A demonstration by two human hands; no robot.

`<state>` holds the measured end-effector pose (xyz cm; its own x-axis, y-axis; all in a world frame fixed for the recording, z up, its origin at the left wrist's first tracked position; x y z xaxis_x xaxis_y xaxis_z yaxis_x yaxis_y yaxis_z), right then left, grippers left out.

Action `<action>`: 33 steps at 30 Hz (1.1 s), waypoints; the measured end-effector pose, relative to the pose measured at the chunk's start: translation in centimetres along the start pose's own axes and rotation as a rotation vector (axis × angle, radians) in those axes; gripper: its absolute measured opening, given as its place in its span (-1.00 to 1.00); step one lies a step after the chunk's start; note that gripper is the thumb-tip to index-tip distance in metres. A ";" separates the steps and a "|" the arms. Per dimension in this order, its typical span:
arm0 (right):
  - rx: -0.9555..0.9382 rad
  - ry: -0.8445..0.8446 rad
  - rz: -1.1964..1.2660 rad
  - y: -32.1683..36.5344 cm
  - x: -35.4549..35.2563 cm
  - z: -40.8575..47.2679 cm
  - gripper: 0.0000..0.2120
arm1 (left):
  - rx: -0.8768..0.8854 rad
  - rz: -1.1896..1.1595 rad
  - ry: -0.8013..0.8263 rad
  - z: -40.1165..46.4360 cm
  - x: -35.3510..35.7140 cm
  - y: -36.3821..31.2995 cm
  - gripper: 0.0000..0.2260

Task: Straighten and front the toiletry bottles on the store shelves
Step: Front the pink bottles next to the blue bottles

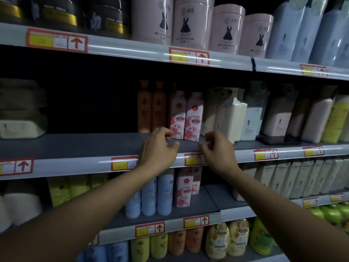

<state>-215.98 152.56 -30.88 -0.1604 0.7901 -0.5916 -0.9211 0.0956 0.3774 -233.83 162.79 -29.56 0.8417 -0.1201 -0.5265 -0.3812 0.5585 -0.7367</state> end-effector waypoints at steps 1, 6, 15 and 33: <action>0.009 -0.018 0.004 -0.1 0.2 0.6 -0.62 | -0.004 0.001 -0.001 0.9 0.1 0.2 -0.73; 0.057 -0.045 0.022 -0.8 1.7 3.8 -0.49 | -0.035 0.022 0.002 5.5 1.3 1.2 -0.64; 0.089 -0.054 0.118 -1.9 4.4 8.5 -0.42 | -0.093 0.077 0.091 12.3 4.1 1.6 -0.33; 0.131 -0.113 0.261 -4.0 5.9 10.2 -0.37 | -0.244 -0.186 0.214 16.2 6.4 3.1 -0.51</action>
<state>-209.64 163.02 -28.59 -0.3387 0.8597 -0.3825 -0.7989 -0.0480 0.5996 -223.39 177.05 -28.31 0.8160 -0.3842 -0.4319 -0.3308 0.3022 -0.8940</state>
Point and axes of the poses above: each hand's wrist, its own z-axis towards the middle knuckle, its own x-axis out of the palm, y = z × x, the point moved 1 cm from there along z, towards the middle knuckle, and after that the axes turned 12 degrees about -x, right-handed, at the moved point
